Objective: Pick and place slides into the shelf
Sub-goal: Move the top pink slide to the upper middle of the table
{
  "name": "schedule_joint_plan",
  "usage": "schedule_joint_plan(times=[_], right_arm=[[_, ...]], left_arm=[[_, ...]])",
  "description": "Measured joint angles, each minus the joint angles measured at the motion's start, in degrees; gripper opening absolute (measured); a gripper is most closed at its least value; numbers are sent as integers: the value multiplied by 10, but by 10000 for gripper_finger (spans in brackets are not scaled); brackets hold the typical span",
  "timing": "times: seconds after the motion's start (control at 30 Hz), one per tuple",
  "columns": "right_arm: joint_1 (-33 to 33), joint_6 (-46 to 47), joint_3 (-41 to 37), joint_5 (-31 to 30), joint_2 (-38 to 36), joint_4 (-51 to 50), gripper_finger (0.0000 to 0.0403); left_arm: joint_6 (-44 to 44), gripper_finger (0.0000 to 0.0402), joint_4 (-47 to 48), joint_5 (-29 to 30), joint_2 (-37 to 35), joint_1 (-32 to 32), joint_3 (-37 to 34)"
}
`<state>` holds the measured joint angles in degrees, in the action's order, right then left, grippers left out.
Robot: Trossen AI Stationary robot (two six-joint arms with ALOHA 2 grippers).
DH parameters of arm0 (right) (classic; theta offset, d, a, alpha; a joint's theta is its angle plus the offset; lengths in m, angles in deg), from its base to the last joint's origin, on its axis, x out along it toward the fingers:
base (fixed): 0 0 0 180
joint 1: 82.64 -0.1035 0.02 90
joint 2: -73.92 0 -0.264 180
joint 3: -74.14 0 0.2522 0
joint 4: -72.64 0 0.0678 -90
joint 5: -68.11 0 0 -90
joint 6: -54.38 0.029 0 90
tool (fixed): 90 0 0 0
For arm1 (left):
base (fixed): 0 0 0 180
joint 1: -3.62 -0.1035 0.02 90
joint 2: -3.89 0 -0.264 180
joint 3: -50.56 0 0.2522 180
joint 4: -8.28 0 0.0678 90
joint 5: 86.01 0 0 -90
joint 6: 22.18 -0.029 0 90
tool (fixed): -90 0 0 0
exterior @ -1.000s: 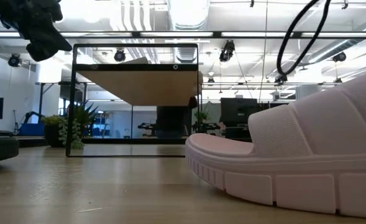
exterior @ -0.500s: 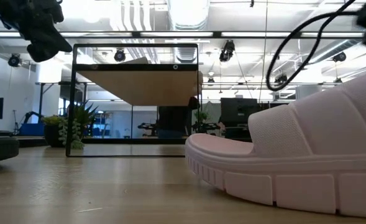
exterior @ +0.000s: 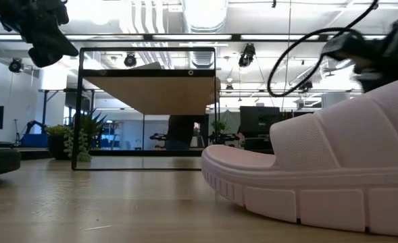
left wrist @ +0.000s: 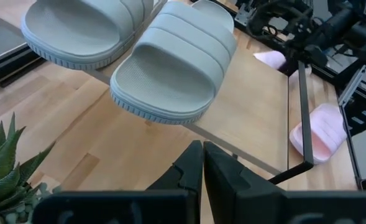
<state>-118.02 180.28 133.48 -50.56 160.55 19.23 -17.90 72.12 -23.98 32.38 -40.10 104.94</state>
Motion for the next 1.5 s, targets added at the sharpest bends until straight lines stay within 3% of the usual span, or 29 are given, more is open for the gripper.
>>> schedule_joint_plan(times=[0.13, 0.27, 0.4, 0.5, 0.73, 0.93, 1.2, 1.37, 1.5], right_arm=[[68, -84, -1, 1, -20, 9, 14], [141, -247, -14, 20, -75, 80, 14], [213, -386, -69, 65, -156, 163, 14], [269, -414, -124, 92, -220, 165, 13], [394, -516, -220, 241, -307, 236, 13], [471, -626, -204, 320, -273, 251, 13], [584, -772, -148, 408, -147, 257, 13], [626, -843, -107, 465, -70, 311, 13], [657, -881, -72, 511, -8, 349, 13]], left_arm=[[1, 0, -1, 2, 13, 0, 0], [25, 0, -2, 3, 28, 0, 0], [29, 0, -5, 4, 40, 0, 0], [29, 0, -19, 12, 45, 0, 0], [30, 0, -53, 15, 53, 0, 0], [31, 0, -66, 25, 58, 0, 0], [43, 0, -100, 47, 82, 0, 0], [44, 0, -156, 47, 113, 0, 0], [112, 0, -195, 46, 141, 0, 0]])
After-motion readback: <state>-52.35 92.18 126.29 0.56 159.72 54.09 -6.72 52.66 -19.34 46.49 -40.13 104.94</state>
